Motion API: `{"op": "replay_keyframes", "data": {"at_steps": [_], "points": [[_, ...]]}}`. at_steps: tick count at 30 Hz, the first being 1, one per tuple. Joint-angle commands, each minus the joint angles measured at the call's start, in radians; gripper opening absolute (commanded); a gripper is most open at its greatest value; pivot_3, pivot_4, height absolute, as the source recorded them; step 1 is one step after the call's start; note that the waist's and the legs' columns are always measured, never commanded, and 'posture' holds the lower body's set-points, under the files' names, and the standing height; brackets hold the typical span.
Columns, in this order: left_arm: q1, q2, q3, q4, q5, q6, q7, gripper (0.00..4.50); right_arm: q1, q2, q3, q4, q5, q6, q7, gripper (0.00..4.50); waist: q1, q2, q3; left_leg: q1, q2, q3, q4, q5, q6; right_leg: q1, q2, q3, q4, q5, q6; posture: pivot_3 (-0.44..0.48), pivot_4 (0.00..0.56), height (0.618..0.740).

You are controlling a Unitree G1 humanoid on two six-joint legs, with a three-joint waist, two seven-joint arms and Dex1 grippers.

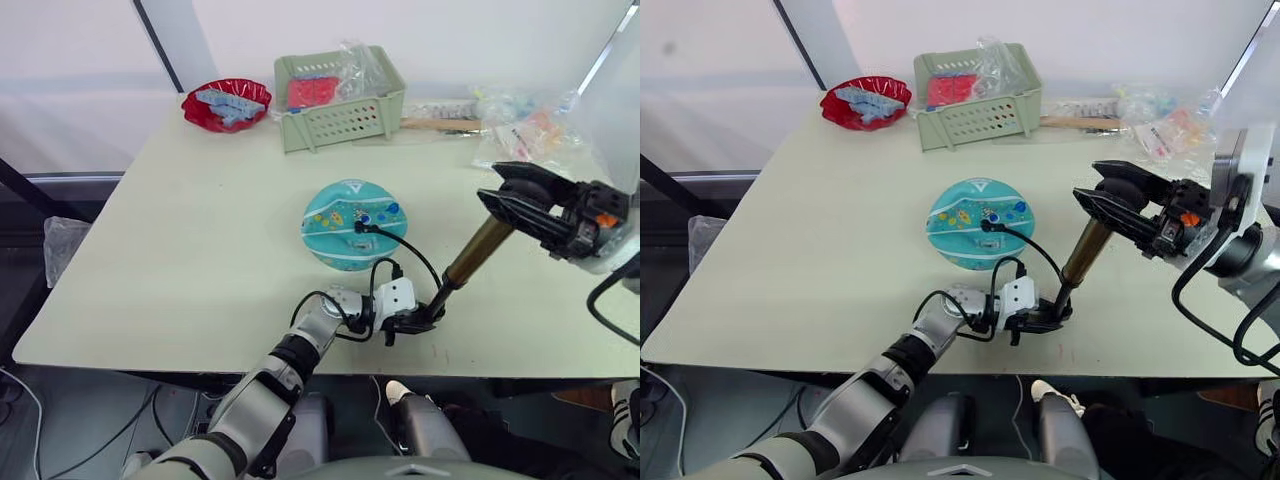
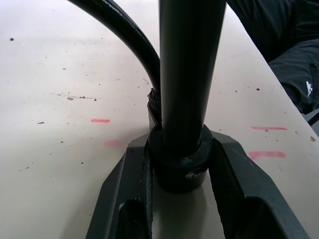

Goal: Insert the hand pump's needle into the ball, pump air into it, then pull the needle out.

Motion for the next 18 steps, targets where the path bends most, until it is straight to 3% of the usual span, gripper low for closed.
{"op": "replay_keyframes", "data": {"at_steps": [1,5,18], "points": [[0.021,0.013,-0.011,0.066,0.045,-0.002,0.001,1.08,0.072,0.025,0.062,-0.022,-0.105,-0.044,0.038,1.79,-0.001,-0.003,-0.003,0.001,0.0,0.0,0.0,0.0,0.0,0.001,0.0,0.0,0.0,0.0,0.0,0.0,0.15,0.736],[0.017,0.01,-0.01,0.094,0.052,-0.033,0.007,1.08,0.152,0.07,0.135,-0.011,-0.214,-0.115,0.079,1.79,-0.002,-0.006,-0.005,0.01,0.001,0.0,0.0,0.0,0.0,0.009,0.0,0.0,0.0,-0.002,0.003,0.0,0.15,0.736],[-0.006,-0.016,0.012,0.139,0.049,-0.008,-0.029,1.08,0.281,0.196,0.373,0.232,-0.634,-0.435,0.157,1.79,0.0,-0.013,-0.013,0.011,0.001,0.0,0.0,0.0,0.0,0.009,0.001,0.0,0.0,-0.003,0.003,0.0,0.15,0.736]]}}
